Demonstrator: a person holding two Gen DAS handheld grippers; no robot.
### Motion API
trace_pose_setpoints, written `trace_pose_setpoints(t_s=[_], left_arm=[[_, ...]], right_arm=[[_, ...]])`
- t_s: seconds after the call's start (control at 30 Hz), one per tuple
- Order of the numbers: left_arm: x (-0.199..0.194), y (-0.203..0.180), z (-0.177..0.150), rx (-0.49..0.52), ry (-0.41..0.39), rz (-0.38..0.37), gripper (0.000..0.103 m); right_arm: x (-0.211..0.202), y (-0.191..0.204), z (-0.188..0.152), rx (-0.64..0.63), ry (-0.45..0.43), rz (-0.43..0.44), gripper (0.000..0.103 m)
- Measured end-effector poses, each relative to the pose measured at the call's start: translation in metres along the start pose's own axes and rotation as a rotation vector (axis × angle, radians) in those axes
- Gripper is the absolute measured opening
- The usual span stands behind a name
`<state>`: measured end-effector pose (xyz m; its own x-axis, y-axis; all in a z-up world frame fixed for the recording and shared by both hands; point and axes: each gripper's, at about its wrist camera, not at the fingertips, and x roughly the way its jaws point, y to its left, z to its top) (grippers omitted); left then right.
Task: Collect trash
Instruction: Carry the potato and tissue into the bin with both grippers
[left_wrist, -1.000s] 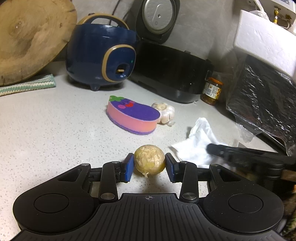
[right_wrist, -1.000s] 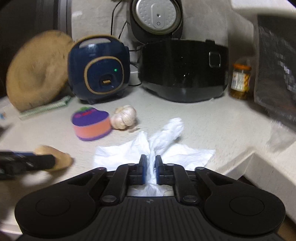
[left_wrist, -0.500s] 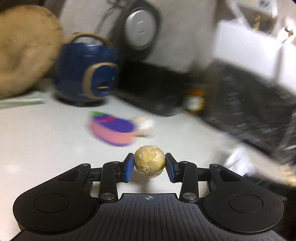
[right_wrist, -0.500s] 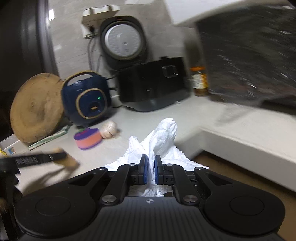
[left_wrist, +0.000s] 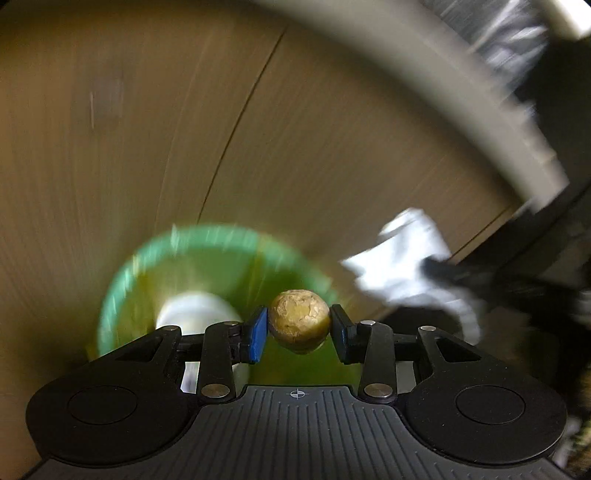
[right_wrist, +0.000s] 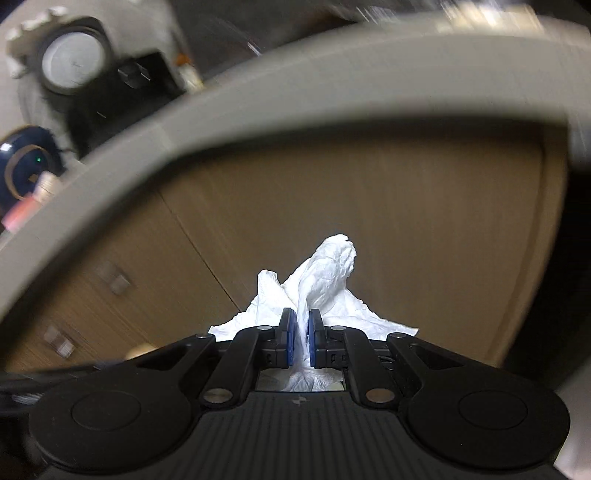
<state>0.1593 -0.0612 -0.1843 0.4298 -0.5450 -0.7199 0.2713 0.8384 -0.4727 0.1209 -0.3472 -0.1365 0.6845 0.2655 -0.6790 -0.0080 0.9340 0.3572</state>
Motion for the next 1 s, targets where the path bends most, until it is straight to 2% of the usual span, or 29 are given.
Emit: trace_pose_setpoints(t_s=[0.13,0.27,0.33,0.53,0.67,0.77,0.8,0.83,0.9,1.0], left_arm=[[0.060,0.028,-0.006,-0.053,0.102,0.053,0.042],[0.106,0.046,0.002,-0.104,0.084,0.095,0.042],[0.115,0.053,0.002,-0.142,0.069,0.102,0.041],[0.089,0.064,-0.011,-0.191,0.024,0.072,0.041],[0.062,0.067,-0.022,-0.225,-0.006,0.076,0.041],[0.044,0.066,-0.031,-0.210,-0.014,0.092,0.041],[0.039,0.065,-0.032,-0.201,-0.016,0.101,0.041],[0.034,0.064,-0.035,-0.192,-0.020,0.113,0.041],[0.026,0.064,-0.038,-0.180,-0.029,0.137,0.041],[0.024,0.066,-0.041,-0.181,-0.025,0.163,0.041]], right_arm=[[0.021,-0.012,-0.012,0.027,0.059,-0.015,0.008],[0.032,-0.013,-0.019,0.006,0.083,-0.039,0.008],[0.033,-0.015,-0.023,0.009,0.092,-0.045,0.008],[0.041,-0.024,-0.033,0.033,0.136,-0.059,0.008],[0.060,-0.007,-0.027,0.016,0.149,-0.004,0.008],[0.084,0.012,-0.018,-0.034,0.171,0.032,0.011],[0.090,0.015,-0.017,-0.033,0.181,0.034,0.019],[0.094,0.017,-0.018,-0.027,0.187,0.035,0.035],[0.096,0.018,-0.022,-0.010,0.184,0.035,0.053],[0.092,0.012,-0.033,0.021,0.202,0.037,0.055]])
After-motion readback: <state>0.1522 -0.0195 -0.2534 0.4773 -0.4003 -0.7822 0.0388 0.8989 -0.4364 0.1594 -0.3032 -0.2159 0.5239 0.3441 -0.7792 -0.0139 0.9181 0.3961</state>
